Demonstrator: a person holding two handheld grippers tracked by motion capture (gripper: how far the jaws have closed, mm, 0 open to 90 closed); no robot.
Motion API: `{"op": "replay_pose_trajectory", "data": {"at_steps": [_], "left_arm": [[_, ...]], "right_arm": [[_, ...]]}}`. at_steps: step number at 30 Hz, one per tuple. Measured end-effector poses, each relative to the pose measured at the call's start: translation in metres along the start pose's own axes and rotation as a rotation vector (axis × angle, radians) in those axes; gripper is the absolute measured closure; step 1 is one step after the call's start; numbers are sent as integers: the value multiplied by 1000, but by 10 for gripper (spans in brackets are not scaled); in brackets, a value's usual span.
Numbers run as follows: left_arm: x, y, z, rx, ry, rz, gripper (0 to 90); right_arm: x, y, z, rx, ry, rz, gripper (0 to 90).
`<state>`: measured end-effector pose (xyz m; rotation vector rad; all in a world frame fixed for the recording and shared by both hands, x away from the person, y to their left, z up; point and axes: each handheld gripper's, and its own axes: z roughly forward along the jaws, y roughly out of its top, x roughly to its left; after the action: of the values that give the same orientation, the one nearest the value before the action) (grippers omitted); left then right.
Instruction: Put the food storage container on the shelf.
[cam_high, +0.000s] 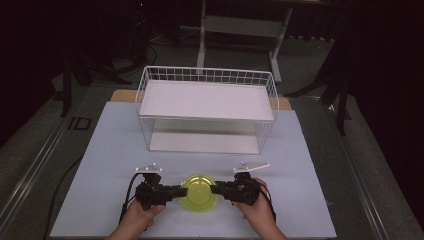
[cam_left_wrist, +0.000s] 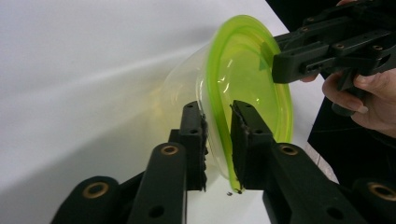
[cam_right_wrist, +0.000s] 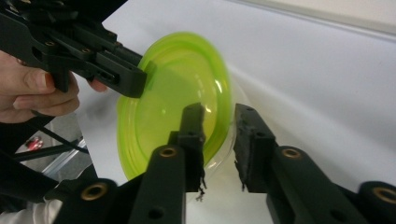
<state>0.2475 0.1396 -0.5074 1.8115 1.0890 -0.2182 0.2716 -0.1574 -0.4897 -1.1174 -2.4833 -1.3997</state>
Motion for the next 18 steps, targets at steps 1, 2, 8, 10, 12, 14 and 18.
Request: {"op": "replay_pose_trajectory", "data": {"at_steps": [1,2,8,10,12,14,18], "left_arm": [[-4,0,0,0,20,22,802],[-4,0,0,0,20,22,804],[-5,-1,0,-9,26,0,818],[-4,-2,0,-21,22,-20,822],[-5,0,-1,-25,35,-10,823],[-6,3,-1,-27,35,-5,823],[-7,12,-2,-33,34,11,824]], "right_arm": [[2,1,-4,-23,-2,-9,820],[4,2,-7,-30,-13,-26,837],[14,3,-10,-19,-50,-71,841],[14,4,-9,-22,-51,-71,842],[12,4,-9,-21,-51,-70,842],[11,5,-9,-19,-49,-66,842],[8,12,-13,-30,-50,-64,842]]}}
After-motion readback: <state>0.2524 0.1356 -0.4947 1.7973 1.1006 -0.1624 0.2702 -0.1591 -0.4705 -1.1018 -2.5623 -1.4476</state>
